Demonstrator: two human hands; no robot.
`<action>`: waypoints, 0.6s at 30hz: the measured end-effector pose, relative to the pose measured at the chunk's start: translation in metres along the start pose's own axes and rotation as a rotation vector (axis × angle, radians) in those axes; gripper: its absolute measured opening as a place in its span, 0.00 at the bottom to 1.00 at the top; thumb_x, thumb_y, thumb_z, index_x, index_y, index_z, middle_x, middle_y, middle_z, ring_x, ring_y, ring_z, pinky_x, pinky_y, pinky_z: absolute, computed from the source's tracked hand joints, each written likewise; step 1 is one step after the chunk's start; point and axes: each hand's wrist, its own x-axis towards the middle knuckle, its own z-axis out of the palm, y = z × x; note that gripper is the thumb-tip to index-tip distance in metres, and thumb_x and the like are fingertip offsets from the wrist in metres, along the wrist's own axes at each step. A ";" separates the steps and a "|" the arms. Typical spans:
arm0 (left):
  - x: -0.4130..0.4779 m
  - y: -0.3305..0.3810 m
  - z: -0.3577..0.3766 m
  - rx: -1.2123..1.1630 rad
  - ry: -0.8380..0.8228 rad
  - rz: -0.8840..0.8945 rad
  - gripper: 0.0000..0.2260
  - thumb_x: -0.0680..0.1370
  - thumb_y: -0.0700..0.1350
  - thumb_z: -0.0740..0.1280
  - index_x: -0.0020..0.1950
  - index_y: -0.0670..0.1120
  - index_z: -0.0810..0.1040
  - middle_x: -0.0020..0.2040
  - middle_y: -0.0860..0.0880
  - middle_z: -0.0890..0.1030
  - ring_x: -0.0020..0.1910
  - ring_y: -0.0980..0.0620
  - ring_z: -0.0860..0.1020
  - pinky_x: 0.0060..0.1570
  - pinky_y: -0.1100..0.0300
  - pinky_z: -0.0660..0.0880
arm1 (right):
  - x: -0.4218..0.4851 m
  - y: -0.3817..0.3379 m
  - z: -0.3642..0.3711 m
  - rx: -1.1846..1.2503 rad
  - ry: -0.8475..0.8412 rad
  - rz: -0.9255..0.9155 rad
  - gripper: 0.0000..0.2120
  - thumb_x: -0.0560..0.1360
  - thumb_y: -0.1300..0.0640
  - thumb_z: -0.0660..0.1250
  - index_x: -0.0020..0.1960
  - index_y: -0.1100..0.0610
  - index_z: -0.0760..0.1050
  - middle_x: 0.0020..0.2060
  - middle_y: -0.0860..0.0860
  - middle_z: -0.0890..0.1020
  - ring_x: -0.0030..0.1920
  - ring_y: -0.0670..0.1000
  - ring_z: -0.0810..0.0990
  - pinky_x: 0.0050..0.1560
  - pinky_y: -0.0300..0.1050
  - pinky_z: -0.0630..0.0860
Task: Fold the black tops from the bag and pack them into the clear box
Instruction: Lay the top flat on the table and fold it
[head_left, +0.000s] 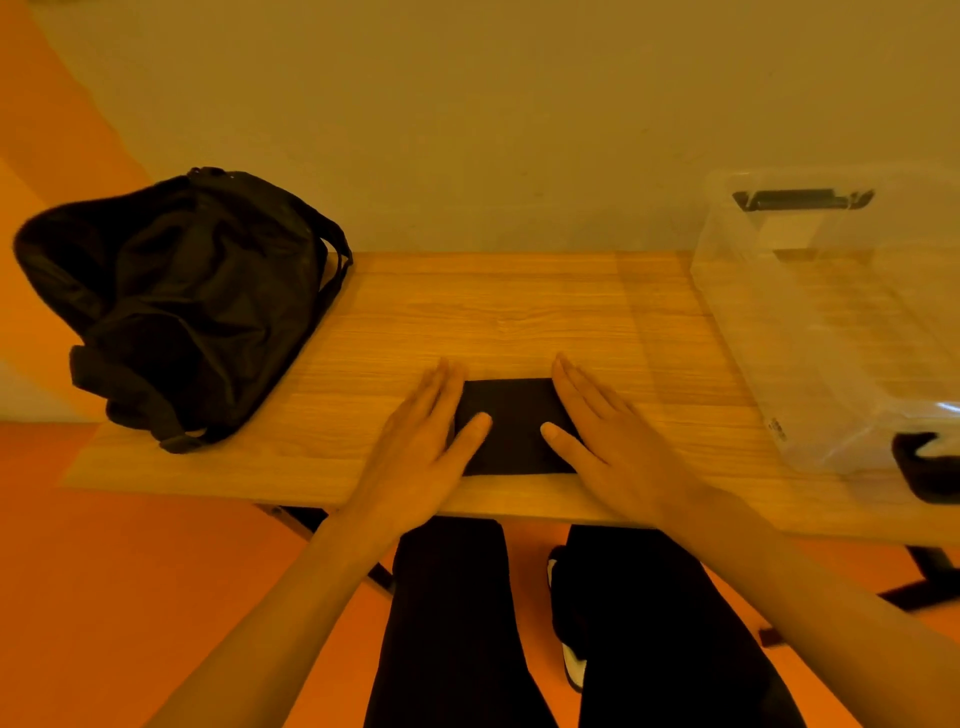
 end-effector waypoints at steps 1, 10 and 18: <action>-0.002 0.001 -0.005 -0.122 0.060 -0.041 0.35 0.79 0.70 0.45 0.82 0.58 0.44 0.81 0.61 0.44 0.79 0.64 0.43 0.80 0.57 0.46 | -0.002 0.001 -0.004 0.067 0.015 0.012 0.38 0.76 0.28 0.37 0.80 0.44 0.33 0.79 0.40 0.38 0.79 0.42 0.38 0.80 0.47 0.43; 0.014 0.021 -0.006 0.246 -0.027 0.311 0.35 0.80 0.67 0.41 0.83 0.50 0.50 0.83 0.53 0.47 0.81 0.59 0.44 0.81 0.56 0.45 | 0.025 -0.020 -0.009 -0.183 0.129 -0.186 0.41 0.76 0.34 0.24 0.82 0.53 0.44 0.81 0.49 0.45 0.80 0.45 0.38 0.78 0.45 0.35; 0.023 0.003 0.019 0.355 -0.046 0.250 0.36 0.79 0.68 0.40 0.83 0.50 0.41 0.81 0.55 0.38 0.79 0.61 0.34 0.74 0.65 0.33 | 0.027 -0.016 0.016 -0.139 0.124 -0.104 0.38 0.79 0.36 0.33 0.82 0.55 0.47 0.81 0.51 0.53 0.81 0.47 0.45 0.77 0.45 0.39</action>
